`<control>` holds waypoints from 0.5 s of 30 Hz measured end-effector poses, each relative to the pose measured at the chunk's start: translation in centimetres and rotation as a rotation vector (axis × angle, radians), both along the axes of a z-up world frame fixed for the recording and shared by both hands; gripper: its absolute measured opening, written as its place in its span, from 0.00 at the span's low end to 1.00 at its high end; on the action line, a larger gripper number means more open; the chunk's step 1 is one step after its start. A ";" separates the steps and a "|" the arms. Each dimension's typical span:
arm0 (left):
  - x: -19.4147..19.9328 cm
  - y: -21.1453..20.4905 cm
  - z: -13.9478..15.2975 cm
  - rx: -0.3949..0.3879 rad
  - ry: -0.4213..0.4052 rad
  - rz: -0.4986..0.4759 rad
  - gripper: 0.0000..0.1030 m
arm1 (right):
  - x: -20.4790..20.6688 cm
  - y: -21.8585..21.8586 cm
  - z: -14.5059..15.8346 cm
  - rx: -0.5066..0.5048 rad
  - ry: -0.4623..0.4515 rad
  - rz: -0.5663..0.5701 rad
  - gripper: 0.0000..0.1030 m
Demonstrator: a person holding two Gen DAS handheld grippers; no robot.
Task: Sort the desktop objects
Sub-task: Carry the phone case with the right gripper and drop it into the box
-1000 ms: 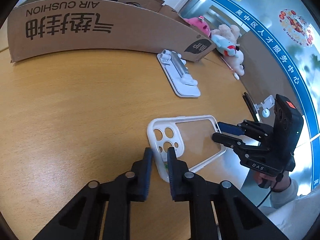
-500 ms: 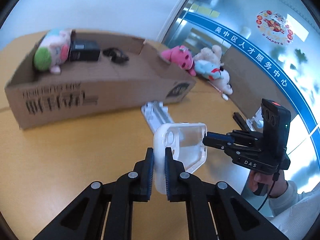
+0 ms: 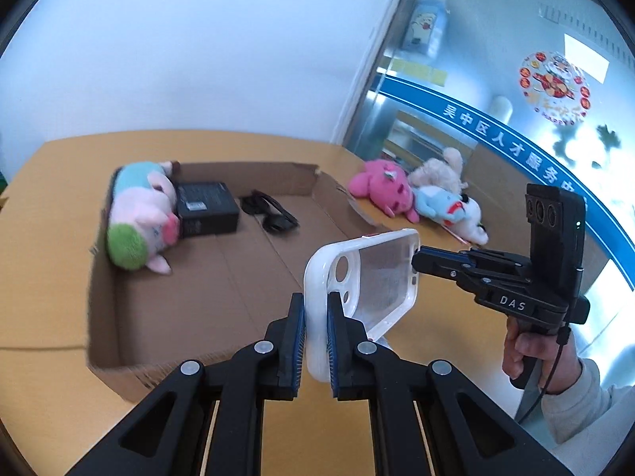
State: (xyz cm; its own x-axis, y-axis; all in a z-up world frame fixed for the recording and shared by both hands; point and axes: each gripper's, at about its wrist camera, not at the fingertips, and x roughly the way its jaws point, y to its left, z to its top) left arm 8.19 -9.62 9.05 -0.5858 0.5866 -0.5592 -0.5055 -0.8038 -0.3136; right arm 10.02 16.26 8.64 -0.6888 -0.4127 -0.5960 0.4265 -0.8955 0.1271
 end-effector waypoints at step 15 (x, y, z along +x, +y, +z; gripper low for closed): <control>-13.3 -5.9 -2.6 -0.139 -0.236 0.146 0.09 | -12.8 -6.8 -3.4 -0.090 -0.206 0.059 0.11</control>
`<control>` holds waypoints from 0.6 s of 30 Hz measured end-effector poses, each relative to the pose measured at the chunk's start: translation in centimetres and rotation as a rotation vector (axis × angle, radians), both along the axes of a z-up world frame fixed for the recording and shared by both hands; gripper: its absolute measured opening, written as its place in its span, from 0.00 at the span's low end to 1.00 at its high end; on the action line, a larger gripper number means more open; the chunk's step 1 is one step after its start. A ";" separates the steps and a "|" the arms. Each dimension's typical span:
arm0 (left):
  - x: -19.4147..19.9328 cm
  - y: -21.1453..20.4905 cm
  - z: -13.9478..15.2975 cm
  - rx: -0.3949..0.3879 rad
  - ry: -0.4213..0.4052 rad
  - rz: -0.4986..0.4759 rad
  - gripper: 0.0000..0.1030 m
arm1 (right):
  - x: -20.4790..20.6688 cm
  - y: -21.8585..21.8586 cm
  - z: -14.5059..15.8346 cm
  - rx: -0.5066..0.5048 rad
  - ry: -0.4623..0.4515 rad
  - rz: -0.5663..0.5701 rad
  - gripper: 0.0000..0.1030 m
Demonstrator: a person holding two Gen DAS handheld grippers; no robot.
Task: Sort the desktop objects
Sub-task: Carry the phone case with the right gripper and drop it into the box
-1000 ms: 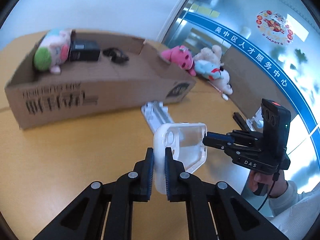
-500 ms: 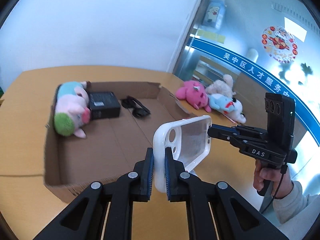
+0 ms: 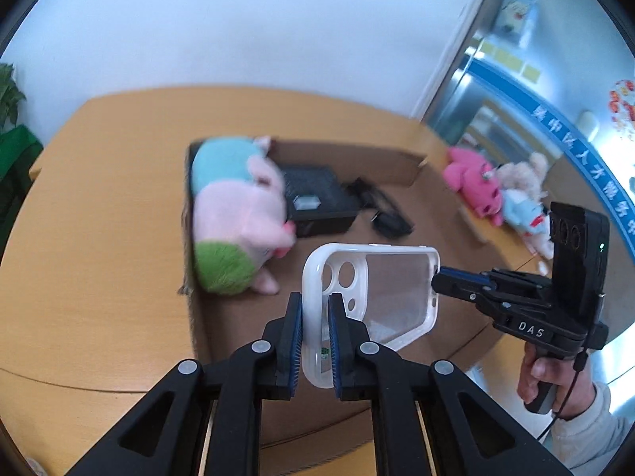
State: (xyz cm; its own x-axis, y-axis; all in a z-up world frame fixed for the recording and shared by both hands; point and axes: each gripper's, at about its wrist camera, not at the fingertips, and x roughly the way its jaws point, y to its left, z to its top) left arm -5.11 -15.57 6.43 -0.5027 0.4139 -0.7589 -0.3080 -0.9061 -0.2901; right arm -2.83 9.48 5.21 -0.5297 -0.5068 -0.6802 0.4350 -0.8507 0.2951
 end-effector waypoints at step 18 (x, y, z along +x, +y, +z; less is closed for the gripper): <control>-2.4 2.6 -6.9 -0.471 -0.211 0.029 0.20 | -3.5 -6.9 -8.4 0.228 -0.415 0.112 0.29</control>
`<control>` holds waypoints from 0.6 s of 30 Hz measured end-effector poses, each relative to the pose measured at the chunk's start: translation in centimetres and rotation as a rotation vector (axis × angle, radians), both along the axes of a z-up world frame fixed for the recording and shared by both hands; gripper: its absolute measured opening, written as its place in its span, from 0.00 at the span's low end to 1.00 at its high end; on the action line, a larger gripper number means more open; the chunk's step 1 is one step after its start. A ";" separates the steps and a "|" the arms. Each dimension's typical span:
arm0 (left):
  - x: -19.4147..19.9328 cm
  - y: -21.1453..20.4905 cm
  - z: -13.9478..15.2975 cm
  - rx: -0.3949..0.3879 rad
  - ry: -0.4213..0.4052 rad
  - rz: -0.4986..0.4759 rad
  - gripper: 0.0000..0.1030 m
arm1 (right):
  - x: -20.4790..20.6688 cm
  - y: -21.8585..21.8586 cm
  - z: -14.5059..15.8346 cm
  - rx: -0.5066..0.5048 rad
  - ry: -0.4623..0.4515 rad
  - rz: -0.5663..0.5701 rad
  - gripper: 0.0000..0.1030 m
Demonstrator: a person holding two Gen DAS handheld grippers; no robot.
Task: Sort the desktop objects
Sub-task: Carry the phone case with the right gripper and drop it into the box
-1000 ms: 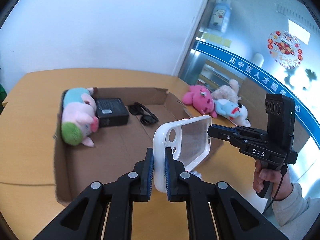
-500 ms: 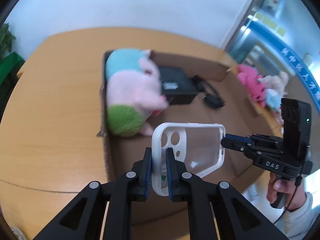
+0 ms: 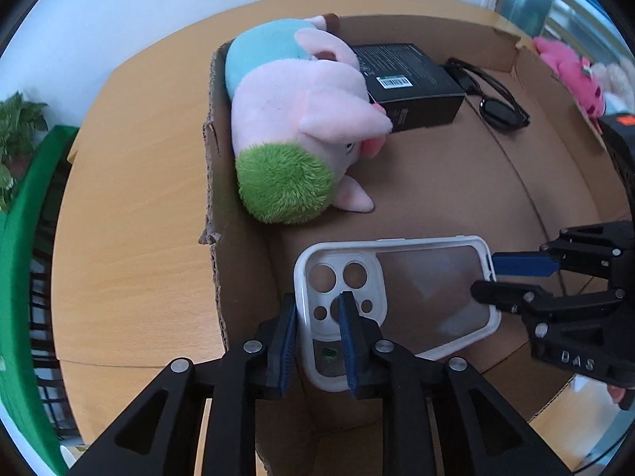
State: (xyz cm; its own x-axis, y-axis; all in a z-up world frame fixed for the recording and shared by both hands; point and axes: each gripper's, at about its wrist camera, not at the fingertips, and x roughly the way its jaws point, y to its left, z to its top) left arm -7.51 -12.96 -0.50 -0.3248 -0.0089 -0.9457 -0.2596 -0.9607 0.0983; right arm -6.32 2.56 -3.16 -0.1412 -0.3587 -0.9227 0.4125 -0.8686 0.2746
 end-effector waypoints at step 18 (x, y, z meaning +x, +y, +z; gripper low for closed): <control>9.8 0.2 9.4 0.242 0.624 0.119 0.78 | 8.9 5.7 9.7 0.024 0.512 -0.155 0.80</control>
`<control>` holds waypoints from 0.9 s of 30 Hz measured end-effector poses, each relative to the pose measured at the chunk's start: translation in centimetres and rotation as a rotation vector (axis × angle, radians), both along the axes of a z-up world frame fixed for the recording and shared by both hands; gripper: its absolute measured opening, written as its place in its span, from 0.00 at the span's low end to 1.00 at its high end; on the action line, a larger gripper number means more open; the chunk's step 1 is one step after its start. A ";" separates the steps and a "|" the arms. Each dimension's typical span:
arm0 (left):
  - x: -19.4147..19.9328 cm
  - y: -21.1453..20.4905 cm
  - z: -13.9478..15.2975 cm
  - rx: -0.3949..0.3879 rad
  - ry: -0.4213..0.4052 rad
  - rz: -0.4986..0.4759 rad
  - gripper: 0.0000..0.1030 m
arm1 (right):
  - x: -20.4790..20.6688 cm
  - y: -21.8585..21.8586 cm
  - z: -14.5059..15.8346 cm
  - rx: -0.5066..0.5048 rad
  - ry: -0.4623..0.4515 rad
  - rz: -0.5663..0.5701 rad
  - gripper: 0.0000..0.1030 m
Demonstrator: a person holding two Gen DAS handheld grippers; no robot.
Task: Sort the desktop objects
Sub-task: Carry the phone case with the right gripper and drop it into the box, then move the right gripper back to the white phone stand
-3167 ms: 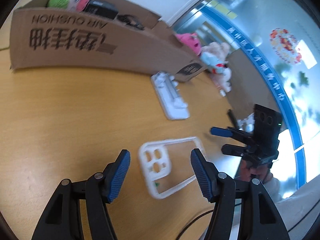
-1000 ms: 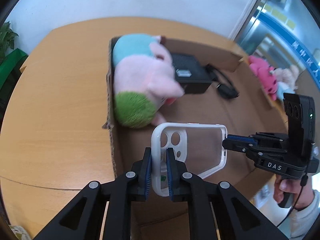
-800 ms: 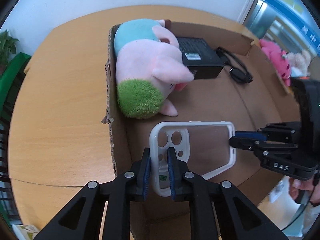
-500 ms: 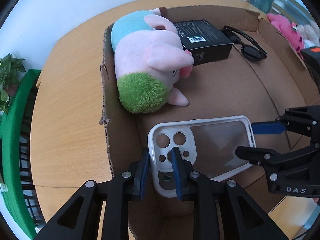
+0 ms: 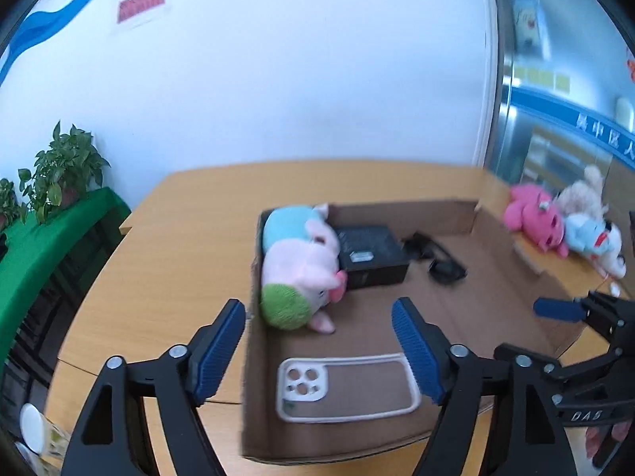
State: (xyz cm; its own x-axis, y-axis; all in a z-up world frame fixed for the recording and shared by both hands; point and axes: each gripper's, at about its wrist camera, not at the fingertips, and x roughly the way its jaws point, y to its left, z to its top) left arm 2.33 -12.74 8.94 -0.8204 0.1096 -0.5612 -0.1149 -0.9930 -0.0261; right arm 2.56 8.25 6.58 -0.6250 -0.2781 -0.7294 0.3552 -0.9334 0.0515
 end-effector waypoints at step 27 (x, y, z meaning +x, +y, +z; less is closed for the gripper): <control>4.8 7.5 -2.6 0.133 0.062 -0.005 0.88 | 5.0 5.3 -1.9 0.060 0.169 -0.118 0.80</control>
State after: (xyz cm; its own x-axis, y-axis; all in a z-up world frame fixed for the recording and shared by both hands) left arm 7.10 -5.21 6.39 -0.8521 0.1840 -0.4900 -0.1254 -0.9807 -0.1501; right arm 7.55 13.52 4.67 -0.7653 -0.1549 -0.6248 0.2418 -0.9687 -0.0559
